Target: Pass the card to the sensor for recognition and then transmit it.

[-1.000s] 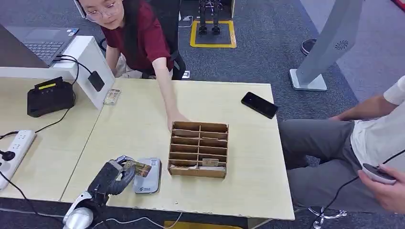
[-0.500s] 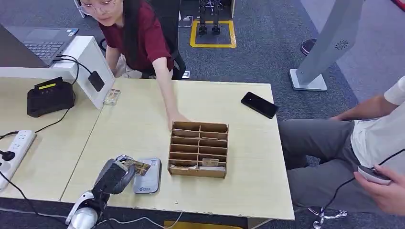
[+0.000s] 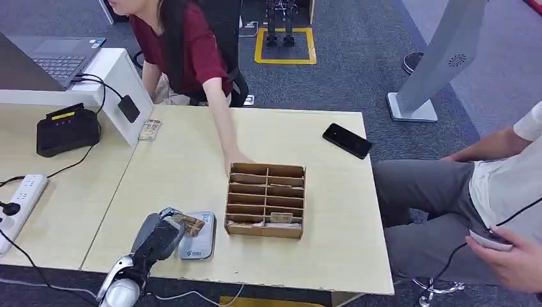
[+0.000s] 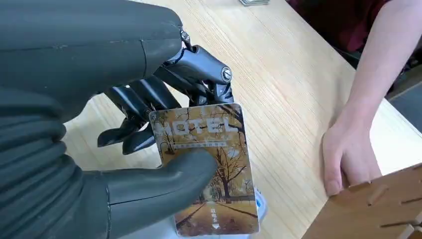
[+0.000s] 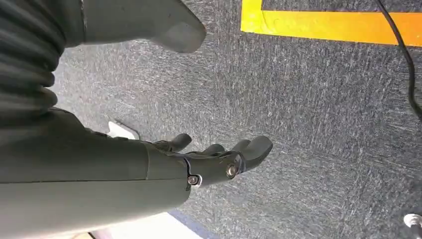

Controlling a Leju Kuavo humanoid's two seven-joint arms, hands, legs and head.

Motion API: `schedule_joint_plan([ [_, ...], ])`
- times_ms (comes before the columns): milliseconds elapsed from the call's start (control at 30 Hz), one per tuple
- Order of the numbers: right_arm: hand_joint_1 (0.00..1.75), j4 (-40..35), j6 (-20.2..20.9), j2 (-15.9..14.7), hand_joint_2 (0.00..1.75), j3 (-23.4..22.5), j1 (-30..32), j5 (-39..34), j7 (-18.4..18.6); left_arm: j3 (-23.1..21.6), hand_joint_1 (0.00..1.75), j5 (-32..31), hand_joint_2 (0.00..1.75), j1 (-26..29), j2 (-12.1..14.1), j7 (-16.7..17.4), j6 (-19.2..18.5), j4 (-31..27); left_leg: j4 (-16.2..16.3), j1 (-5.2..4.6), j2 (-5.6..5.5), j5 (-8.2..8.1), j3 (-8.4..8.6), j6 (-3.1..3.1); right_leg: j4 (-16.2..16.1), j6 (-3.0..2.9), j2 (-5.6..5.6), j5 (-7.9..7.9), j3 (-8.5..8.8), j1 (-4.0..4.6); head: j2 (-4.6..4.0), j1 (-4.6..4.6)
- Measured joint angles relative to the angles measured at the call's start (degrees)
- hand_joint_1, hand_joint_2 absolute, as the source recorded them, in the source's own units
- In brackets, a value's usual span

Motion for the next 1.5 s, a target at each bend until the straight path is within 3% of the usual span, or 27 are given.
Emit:
schedule_joint_plan([
  [633,0.0,0.0,0.0,0.0,1.75,-0.2,0.0,0.8,0.0,-0.3,1.75,-0.9,1.75,0.0,-0.4,0.3,0.0,0.5,0.0,0.0,0.0,0.0,0.0,0.0,0.0,0.0,0.0,0.0,0.0,0.0,0.02,0.0],
  [700,0.0,0.0,-0.1,0.0,1.75,-0.3,0.0,1.0,-0.5,-0.3,1.75,-5.8,1.75,-0.4,-0.6,0.9,2.2,2.6,0.0,0.0,0.0,0.0,0.01,0.0,0.0,0.0,0.0,0.0,0.01,0.0,0.02,0.0],
  [1500,0.0,0.0,-0.2,0.0,1.75,-1.4,-0.1,2.9,-1.6,-0.8,1.75,-20.9,1.75,-1.9,-1.7,3.3,10.1,8.1,0.0,0.0,-0.01,0.0,0.11,0.0,0.0,0.0,-0.01,0.0,0.13,0.0,0.02,0.0],
])
